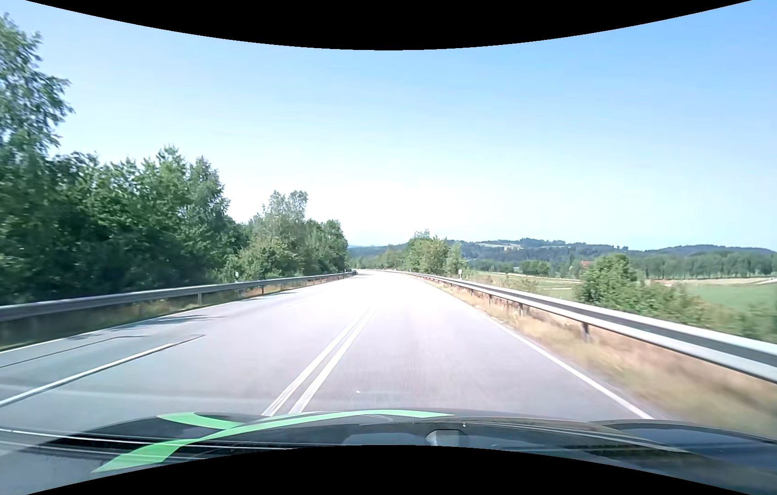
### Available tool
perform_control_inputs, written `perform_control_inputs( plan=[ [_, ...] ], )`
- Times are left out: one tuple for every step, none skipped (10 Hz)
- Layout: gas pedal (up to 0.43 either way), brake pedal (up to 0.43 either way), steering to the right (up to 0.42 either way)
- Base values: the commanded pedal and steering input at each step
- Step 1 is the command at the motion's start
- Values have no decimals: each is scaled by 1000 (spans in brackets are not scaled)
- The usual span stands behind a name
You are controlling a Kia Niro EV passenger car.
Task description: Follow the waypoints while adhering to traffic rules and regulations
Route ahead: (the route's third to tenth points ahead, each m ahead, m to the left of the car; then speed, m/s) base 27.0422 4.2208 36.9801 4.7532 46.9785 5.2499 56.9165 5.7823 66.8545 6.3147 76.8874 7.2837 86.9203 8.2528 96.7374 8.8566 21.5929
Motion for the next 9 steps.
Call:
perform_control_inputs(
  plan=[
    [157, 0, -8],
    [189, 0, -8],
    [189, 0, -8],
    [189, 0, -8],
    [150, 0, -9],
    [138, 0, -9],
    [138, 0, -8],
    [138, 0, -8],
    [138, 0, -8]
  ],
)
